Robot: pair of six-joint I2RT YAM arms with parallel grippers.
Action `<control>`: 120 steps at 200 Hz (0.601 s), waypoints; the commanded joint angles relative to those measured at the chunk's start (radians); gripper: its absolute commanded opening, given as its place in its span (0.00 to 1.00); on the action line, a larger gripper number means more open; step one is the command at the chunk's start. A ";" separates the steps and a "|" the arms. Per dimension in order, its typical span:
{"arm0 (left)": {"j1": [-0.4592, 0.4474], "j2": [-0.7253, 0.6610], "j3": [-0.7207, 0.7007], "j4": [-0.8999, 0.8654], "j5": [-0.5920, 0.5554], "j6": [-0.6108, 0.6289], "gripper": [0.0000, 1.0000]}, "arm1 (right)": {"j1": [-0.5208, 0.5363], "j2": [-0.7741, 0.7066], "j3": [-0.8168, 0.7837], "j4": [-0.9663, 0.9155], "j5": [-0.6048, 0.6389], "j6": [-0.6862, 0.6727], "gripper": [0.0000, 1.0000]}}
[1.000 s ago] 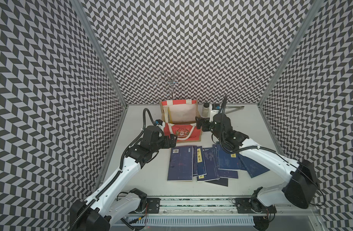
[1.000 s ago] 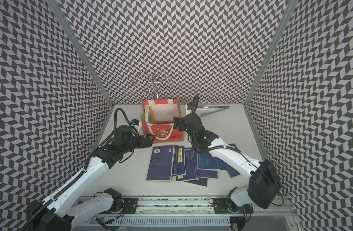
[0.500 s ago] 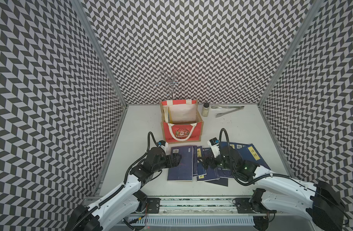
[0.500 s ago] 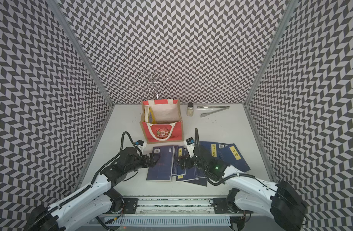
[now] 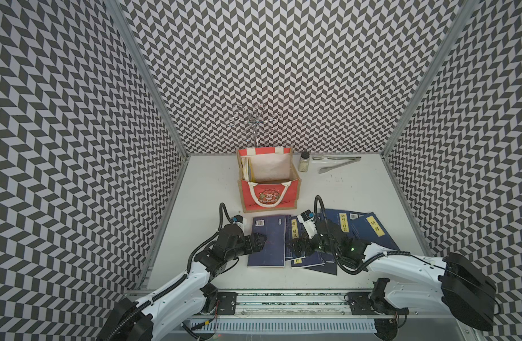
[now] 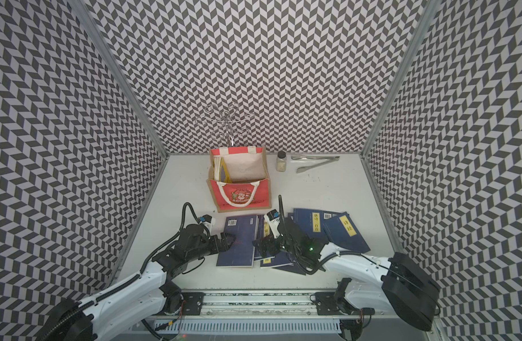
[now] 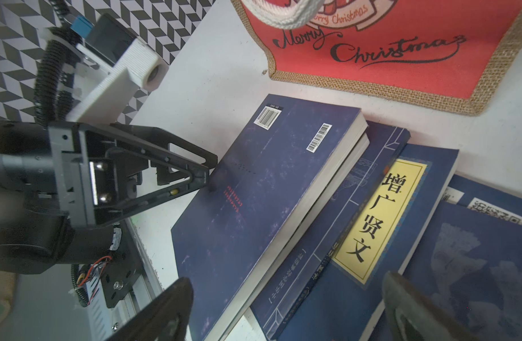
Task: Put the books into the canvas bag
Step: Pick up the book from the book.
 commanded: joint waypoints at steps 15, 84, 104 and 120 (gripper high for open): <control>-0.037 -0.007 -0.016 0.088 0.021 -0.024 1.00 | 0.006 0.035 0.018 0.044 0.012 0.018 0.99; -0.088 0.049 -0.045 0.199 0.036 -0.048 1.00 | -0.003 0.088 0.053 0.035 -0.055 0.034 0.99; -0.094 0.072 -0.041 0.221 0.034 -0.048 1.00 | -0.032 0.107 0.055 0.047 -0.100 0.053 0.96; -0.094 0.085 -0.043 0.234 0.037 -0.048 1.00 | -0.068 0.135 0.056 0.062 -0.151 0.070 0.90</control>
